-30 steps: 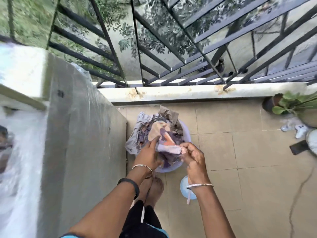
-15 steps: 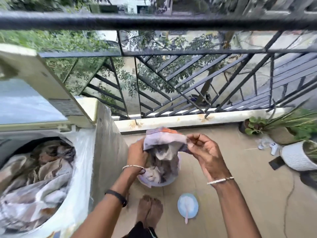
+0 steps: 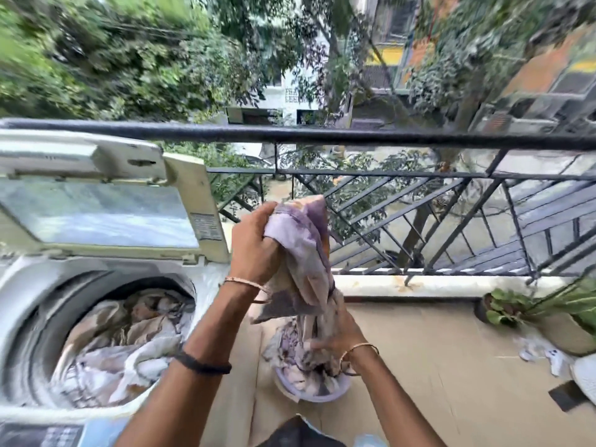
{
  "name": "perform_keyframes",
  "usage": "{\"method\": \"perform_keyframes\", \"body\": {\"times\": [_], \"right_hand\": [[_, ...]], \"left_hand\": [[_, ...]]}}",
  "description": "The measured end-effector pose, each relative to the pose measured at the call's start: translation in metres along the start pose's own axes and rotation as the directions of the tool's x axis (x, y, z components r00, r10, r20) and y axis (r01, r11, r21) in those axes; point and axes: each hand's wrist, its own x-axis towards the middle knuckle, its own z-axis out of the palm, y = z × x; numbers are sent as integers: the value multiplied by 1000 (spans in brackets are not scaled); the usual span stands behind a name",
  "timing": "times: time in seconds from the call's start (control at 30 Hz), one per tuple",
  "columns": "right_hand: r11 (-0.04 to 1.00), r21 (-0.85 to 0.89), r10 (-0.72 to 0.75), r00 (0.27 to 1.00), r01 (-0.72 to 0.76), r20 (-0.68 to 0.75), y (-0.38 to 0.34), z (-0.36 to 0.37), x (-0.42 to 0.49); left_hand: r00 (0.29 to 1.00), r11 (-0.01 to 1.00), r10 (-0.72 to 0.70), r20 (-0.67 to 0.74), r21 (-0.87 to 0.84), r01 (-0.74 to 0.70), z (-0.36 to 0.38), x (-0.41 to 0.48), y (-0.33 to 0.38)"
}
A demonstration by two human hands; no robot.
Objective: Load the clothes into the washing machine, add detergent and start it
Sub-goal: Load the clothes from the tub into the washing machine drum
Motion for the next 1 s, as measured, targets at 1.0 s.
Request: {"method": "perform_keyframes", "body": {"times": [1.0], "right_hand": [[697, -279, -635, 389, 660, -668, -395, 69, -66]], "left_hand": [[976, 950, -137, -168, 256, 178, -356, -12, -79]]}}
